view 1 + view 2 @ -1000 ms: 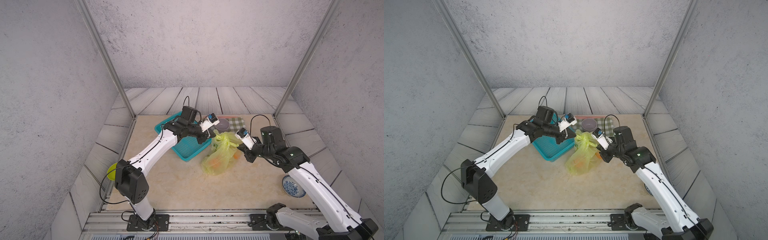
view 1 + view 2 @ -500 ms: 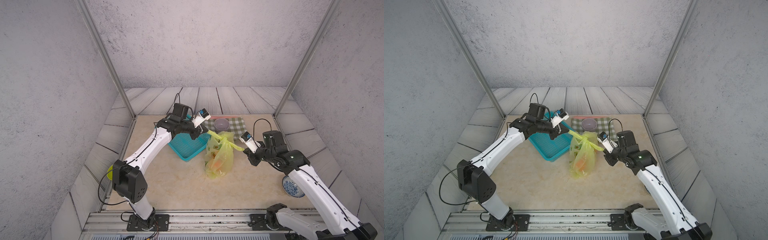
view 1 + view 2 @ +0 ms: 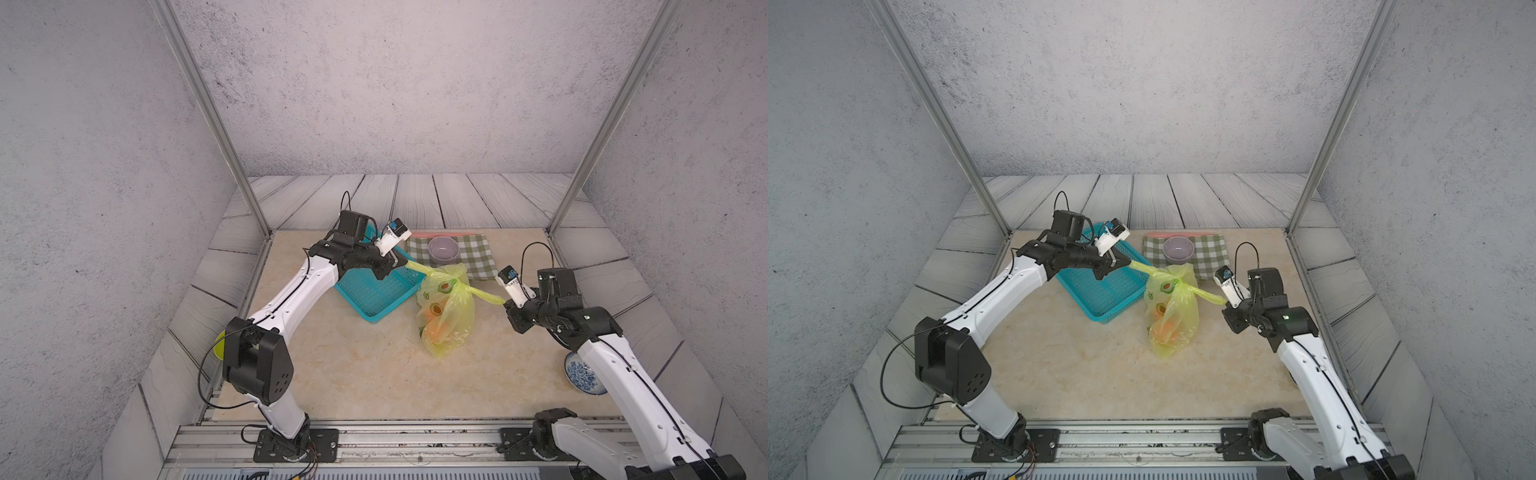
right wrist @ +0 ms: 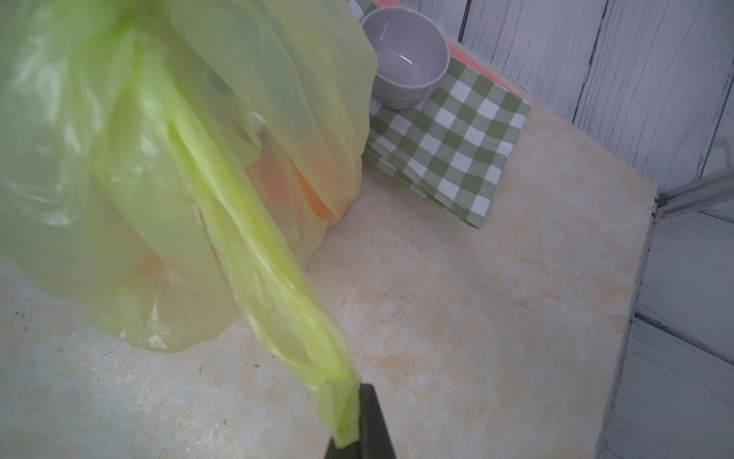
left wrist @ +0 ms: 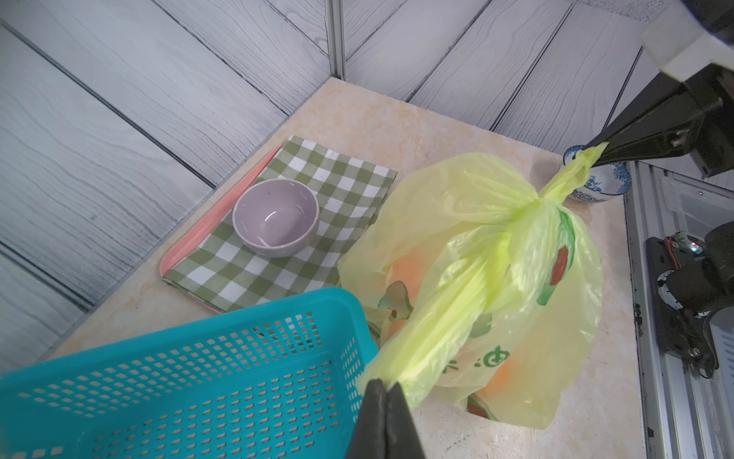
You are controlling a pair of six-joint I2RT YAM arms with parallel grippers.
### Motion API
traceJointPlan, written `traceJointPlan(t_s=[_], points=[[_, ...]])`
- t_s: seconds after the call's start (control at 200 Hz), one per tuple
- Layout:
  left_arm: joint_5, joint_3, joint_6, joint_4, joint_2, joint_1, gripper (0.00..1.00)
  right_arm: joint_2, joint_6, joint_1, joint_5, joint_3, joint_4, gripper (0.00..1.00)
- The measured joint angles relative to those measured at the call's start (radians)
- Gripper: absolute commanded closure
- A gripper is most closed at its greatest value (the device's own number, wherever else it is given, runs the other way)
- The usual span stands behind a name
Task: Place the oranges into plastic bags & tie knots
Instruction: Tie the plastic bag at the center of the board.
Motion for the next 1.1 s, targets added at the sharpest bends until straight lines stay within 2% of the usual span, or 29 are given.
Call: traceJointPlan(t_s=[0.445, 0.671, 1.026, 1.061, 1.096], points=[[-0.084, -0.122, 0.065, 0.096, -0.022, 0.012, 1.0, 0.002, 0.0, -0.045, 0.124, -0.05, 0.001, 1.0], [-0.111, -0.187, 0.096, 0.141, -0.022, 0.011, 1.0, 0.011, -0.01, -0.111, 0.132, -0.101, 0.0, 1.0], [-0.144, -0.256, 0.112, 0.209, -0.024, 0.012, 1.0, 0.029, -0.039, -0.15, 0.132, -0.143, 0.003, 1.0], [-0.135, -0.264, 0.111, 0.209, -0.03, 0.011, 1.0, 0.03, -0.046, -0.154, 0.123, -0.142, -0.004, 0.95], [-0.128, -0.271, 0.108, 0.206, -0.038, 0.011, 1.0, 0.03, -0.053, -0.159, 0.106, -0.14, -0.018, 0.85]])
